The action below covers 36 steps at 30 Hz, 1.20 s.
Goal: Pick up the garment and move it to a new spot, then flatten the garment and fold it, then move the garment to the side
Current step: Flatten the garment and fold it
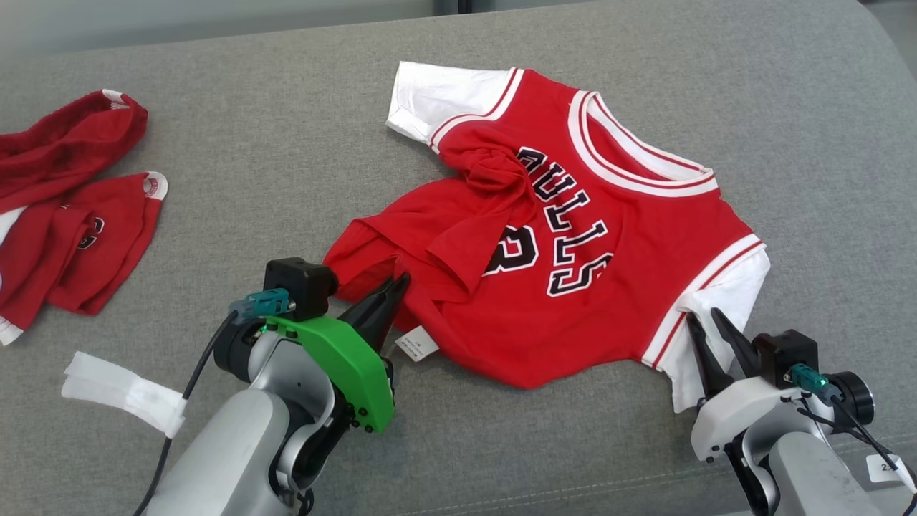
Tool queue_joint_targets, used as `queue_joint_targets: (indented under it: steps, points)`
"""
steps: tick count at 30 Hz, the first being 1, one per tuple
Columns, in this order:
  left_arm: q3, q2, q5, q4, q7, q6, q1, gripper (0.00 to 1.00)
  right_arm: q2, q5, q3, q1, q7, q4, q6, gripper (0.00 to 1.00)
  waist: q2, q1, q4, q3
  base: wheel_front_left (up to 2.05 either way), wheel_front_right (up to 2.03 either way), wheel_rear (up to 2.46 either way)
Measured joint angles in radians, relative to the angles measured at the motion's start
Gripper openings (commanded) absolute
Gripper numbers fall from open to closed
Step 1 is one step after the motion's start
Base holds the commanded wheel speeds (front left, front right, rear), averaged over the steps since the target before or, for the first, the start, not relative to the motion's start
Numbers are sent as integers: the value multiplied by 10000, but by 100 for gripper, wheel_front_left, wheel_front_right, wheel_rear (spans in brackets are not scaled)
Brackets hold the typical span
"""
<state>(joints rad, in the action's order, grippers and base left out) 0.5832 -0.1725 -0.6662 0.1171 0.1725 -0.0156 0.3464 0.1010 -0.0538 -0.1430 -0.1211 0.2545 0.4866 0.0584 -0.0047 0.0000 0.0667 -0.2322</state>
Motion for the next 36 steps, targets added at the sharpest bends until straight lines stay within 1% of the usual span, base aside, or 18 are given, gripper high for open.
queue_joint_targets:
  steps: [5, 6, 9, 11, 12, 15, 18, 23, 25, 27, 28, 29, 33, 36]
  points:
    - [-4, -8, 0, -21, 25, 75, -52, 0, 21, -2, 46, -59, 0, 40, -2, 29, 0, 0, -15, 16, 0, 0, 0]
    - [-17, -12, 0, -25, 25, 86, -79, 0, 19, -2, 46, -72, 0, 44, -40, 18, 0, 0, -11, 25, 0, 0, 0]
    - [-25, -27, 0, -42, 25, 117, -199, 0, 27, -50, 113, -104, 0, 40, -75, 0, 0, 0, 19, 51, 0, 0, 0]
    - [-84, -38, -31, -73, 15, 128, -206, 0, 29, -92, 190, -108, 0, -17, -115, 0, 0, 0, 37, 67, 0, 0, 0]
    - [-357, -77, -100, -188, -92, 173, -228, 0, -25, -245, 332, -148, -2, -199, -153, 0, 0, 0, 78, 98, 0, 0, 0]
    - [-723, -259, -234, -430, -194, 182, -227, 0, -104, -769, 681, -360, 0, -709, -144, 0, 0, 0, 146, 178, 0, 0, 0]
    - [-1118, -477, -360, -788, -240, 253, -181, 0, -102, -1187, 876, -902, 0, -1315, 88, 0, 0, 0, 205, 284, 0, 0, 0]
    - [-1645, -1390, -355, -1321, -69, 253, 217, 0, -84, -2046, 1126, -2022, 0, -2288, 466, 0, 0, 0, 320, 515, 0, 0, 0]
    - [-1680, -1557, -362, -1567, 151, 238, 444, 0, -82, -2481, 1158, -2291, -6, -2604, 558, 0, 0, 0, 364, 629, 0, 0, 0]
    - [-1787, -1695, -439, -1818, 385, 230, 556, 0, -88, -2982, 1122, -2535, -261, -2991, 571, 0, 0, 0, 414, 744, 0, 0, 0]
    - [-1908, -1795, -512, -1964, 512, 230, 607, 0, -65, -3049, 1037, -2696, -433, -3212, 593, 0, 0, 0, 450, 789, 0, 0, 0]
    - [-2011, -1981, -537, -2067, 635, 230, 691, 0, -65, -3103, 955, -2901, -610, -3444, 642, 0, 0, 0, 498, 824, 0, 0, 0]
    - [-2426, -2633, -713, -2462, 1198, 230, 1107, 0, 50, -3388, 723, -3690, -1277, -4399, 648, 0, 0, 0, 709, 952, 0, 0, 0]
    - [-2638, -2750, -1175, -2807, 1549, 148, 1190, 0, 263, -3743, 690, -3933, -1651, -5104, 648, 0, 0, 0, 855, 1062, 0, 0, 0]
